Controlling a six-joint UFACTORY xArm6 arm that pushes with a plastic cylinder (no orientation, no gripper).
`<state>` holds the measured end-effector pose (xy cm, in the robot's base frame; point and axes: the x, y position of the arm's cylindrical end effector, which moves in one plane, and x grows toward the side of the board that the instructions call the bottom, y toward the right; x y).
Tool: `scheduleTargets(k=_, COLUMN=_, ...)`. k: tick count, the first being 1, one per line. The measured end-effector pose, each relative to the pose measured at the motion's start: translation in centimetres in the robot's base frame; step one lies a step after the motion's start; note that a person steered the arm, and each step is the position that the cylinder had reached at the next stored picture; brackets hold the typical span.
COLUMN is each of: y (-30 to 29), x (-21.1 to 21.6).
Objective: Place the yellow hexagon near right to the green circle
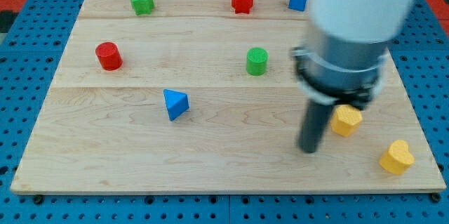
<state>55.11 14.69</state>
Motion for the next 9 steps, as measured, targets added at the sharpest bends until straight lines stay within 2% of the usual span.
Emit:
scheduleTargets(k=1, y=5.3, x=-3.0)
scheduleTargets(k=3, y=13.8, x=-5.2)
scheduleTargets(k=4, y=12.5, x=-4.0)
scheduleTargets(k=5, y=7.9, x=-5.3)
scheduleTargets(k=6, y=4.5, x=-8.9)
scheduleTargets(k=7, y=3.8, x=-11.2)
scheduleTargets(k=9, y=-0.6, x=-8.6)
